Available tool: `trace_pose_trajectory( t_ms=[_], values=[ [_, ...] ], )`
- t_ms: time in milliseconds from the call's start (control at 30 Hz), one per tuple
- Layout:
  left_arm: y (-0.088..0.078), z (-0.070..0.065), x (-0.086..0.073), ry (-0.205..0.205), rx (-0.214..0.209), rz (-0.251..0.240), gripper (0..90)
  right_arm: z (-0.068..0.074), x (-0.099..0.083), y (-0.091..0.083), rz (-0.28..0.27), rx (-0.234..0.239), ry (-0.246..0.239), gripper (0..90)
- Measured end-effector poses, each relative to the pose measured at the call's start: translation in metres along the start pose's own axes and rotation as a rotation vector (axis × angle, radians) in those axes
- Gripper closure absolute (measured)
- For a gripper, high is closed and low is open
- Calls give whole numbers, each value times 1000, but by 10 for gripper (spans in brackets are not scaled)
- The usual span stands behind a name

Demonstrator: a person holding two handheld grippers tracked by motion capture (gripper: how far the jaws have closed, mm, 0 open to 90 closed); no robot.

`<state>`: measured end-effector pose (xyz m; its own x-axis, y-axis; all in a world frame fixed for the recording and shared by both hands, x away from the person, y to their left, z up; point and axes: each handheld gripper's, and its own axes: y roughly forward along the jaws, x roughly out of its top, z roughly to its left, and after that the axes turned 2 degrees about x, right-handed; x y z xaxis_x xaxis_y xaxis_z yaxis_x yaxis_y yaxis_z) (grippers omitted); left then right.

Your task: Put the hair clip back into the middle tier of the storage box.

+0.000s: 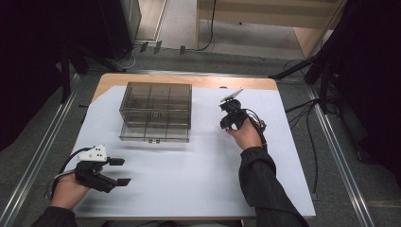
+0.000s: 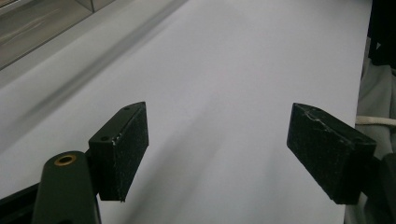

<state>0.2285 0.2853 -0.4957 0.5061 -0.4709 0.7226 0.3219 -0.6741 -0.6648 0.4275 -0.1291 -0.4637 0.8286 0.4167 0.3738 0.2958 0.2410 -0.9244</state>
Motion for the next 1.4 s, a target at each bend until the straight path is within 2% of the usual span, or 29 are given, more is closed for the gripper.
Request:
trace_pose_trajectory(
  t_ms=[100,333,467,733,933,1400],
  values=[
    [1,0,1,5,-4,2,217,1,-3,-2,-9,5,-11,775],
    [3,2,5,11,-15,-5,217,5,-12,-7,-86,67,-51,775],
    [5,3,8,19,-20,-1,217,8,-16,-10,-124,70,-90,775],
    [10,4,12,31,-30,0,217,15,-21,-19,-168,104,-107,774],
    [12,4,14,34,-38,0,217,19,-24,-26,-194,114,-121,774],
    [12,4,15,37,-39,-1,217,35,-23,-38,-213,136,-161,775]
  ],
)
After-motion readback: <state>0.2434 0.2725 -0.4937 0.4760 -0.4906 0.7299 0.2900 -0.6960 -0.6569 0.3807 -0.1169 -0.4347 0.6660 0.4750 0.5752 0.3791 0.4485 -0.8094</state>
